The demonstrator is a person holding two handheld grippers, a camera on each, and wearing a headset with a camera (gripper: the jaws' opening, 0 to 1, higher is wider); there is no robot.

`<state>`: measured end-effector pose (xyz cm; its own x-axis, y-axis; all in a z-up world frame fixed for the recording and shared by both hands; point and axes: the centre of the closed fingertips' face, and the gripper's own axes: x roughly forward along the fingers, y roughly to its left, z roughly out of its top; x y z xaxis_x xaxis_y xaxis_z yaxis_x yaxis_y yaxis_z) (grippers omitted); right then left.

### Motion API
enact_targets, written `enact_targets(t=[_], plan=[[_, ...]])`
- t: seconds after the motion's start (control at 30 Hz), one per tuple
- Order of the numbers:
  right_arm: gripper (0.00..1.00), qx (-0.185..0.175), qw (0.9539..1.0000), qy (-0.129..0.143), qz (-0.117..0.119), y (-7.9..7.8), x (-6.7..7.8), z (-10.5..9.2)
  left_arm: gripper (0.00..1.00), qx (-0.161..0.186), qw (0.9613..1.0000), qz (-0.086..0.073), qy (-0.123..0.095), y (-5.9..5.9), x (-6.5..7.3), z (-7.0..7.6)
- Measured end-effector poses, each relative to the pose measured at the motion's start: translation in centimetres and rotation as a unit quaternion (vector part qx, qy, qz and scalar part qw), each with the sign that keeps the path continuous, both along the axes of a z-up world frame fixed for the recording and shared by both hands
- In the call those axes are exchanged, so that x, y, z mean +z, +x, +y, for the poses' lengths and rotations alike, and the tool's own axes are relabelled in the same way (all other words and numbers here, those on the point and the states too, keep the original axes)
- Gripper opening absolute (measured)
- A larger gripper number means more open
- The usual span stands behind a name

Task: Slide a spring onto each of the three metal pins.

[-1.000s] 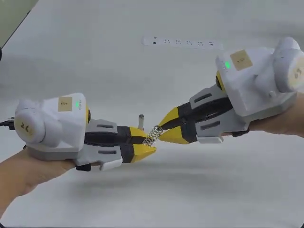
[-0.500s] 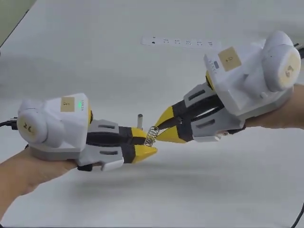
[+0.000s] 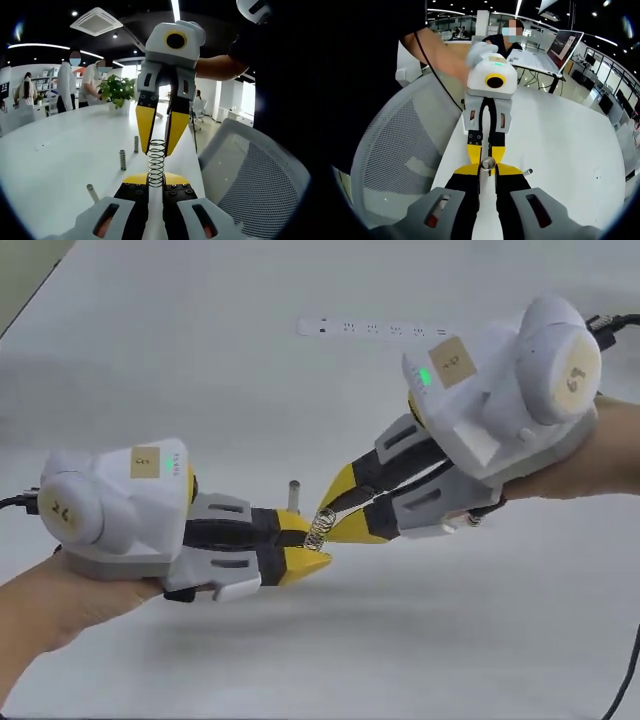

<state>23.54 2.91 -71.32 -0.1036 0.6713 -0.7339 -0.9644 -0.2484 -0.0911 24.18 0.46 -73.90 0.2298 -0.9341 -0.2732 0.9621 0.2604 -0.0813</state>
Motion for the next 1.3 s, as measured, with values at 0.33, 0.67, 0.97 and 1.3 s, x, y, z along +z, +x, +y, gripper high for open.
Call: enact_targets(t=[0.33,0.67,0.97,1.3], plan=[[0.09,0.014,0.9994,-0.031,0.010,-0.1,0.0,1.0,0.01,0.001,0.9999,-0.002,-0.014,0.1,0.6,-0.2],[0.15,0.009,0.9986,-0.050,0.016,-0.2,0.0,0.4,0.01,0.007,0.9997,-0.004,-0.022,0.5,1.0,0.3],[0.11,0.008,0.9974,-0.069,0.019,-0.1,-0.5,0.2,0.01,0.002,0.9997,-0.005,-0.022,0.3,1.0,0.0],[0.09,0.017,0.9952,-0.095,0.016,-0.3,-1.0,0.1,0.00,-0.003,0.9997,-0.009,-0.020,0.2,0.9,-0.3]])
